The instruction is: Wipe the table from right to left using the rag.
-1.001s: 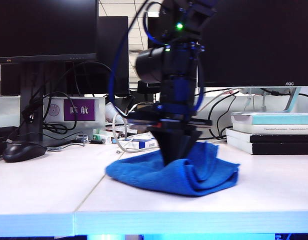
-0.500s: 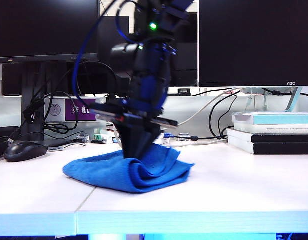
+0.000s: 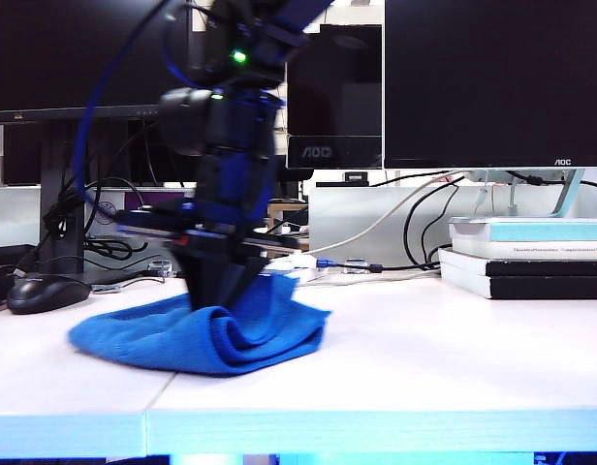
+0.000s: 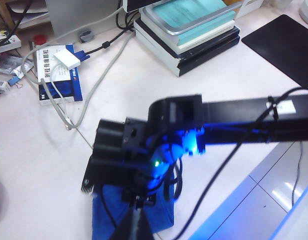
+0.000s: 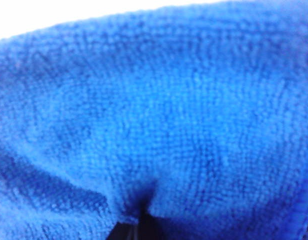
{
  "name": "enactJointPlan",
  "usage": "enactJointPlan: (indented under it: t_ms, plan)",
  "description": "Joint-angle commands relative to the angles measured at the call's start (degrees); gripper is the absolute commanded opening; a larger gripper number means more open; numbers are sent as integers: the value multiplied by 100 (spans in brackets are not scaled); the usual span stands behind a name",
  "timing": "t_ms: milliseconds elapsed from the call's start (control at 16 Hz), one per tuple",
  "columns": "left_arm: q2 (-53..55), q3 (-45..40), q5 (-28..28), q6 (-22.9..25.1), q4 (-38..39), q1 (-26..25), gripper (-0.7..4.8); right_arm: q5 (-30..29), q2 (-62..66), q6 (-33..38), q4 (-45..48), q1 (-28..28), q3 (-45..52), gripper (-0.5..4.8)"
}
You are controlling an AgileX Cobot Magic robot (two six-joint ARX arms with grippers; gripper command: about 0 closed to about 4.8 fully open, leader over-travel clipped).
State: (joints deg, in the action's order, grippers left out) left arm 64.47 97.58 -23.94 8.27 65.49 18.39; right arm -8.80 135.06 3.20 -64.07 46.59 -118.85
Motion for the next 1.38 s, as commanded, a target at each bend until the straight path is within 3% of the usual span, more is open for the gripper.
enactJointPlan:
  t_ms: [63,563,625,938,1376]
  plan:
    - [-26,26,-4,35,4,0,-5,-181,186,26,251,280,-46,-1]
    - [-26,26,-4,33,96,0,-5,-223,372,168,435,352,-339,-1]
    - [-28,26,-4,33,173,-2,-5,-533,586,308,391,358,-651,-1]
    - [-35,26,11,33,310,-2,-5,-667,717,575,610,365,-863,-1]
    - [-35,26,103,33,409,-2,-5,-804,1213,691,717,800,-1510,-1]
